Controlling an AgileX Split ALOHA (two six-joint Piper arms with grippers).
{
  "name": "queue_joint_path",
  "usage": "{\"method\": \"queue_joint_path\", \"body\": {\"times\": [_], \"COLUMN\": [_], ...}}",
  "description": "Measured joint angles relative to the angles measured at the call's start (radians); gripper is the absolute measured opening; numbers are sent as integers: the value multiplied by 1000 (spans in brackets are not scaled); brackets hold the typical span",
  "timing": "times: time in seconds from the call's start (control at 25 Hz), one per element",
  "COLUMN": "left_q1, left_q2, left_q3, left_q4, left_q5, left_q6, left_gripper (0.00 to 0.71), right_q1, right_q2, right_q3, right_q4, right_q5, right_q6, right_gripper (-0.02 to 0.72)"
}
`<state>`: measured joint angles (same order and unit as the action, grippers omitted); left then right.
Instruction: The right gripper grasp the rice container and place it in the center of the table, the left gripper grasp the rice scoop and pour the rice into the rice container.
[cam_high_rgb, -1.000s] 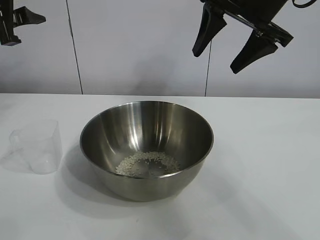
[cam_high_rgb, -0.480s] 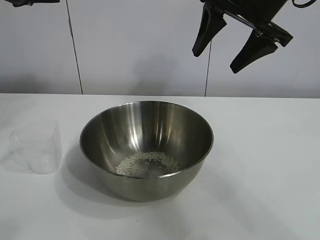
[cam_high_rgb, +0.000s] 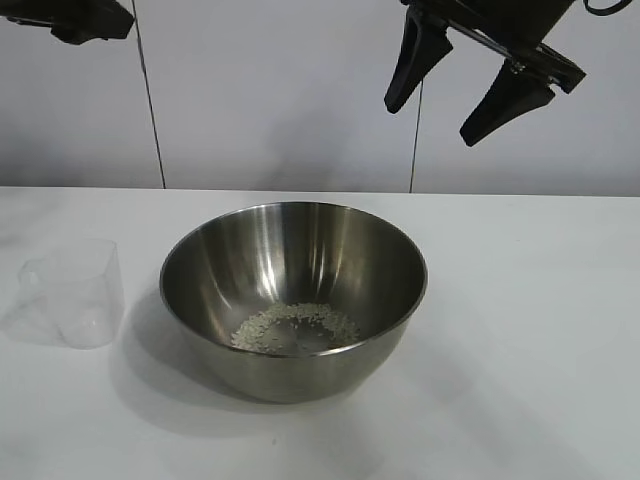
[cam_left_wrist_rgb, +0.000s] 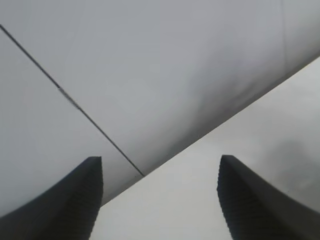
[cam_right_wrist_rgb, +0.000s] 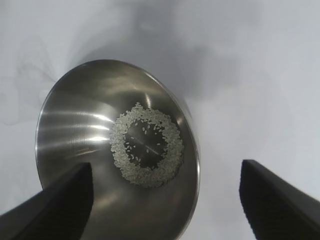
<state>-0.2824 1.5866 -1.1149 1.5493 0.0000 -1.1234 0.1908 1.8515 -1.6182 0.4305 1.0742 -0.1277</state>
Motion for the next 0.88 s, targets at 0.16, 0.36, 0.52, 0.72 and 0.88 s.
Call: {"method": "queue_joint_path", "body": {"times": [0.16,0.36,0.52,0.72,0.88], "left_q1": [-22,-22,-22,-22,-22], "left_q2": [0,0,0,0,0], "left_q3": [-6,-6,-6,-7,-28], "left_q4": [-110,-289,-435,-586,-879], "left_q5": [64,93,102,110,109], "left_q6": [-130,-56,-5,4,-165], "left_gripper": [476,476,476,476,476], "right_q1": [0,0,0,0,0], "right_q2": [0,0,0,0,0], "right_q3": [0,0,0,0,0], "right_q4": [0,0,0,0,0], "right_q5": [-1,-2,-2,-2,-2], "right_q6": [0,0,0,0,0], "right_gripper": [558,558,558,558,558]}}
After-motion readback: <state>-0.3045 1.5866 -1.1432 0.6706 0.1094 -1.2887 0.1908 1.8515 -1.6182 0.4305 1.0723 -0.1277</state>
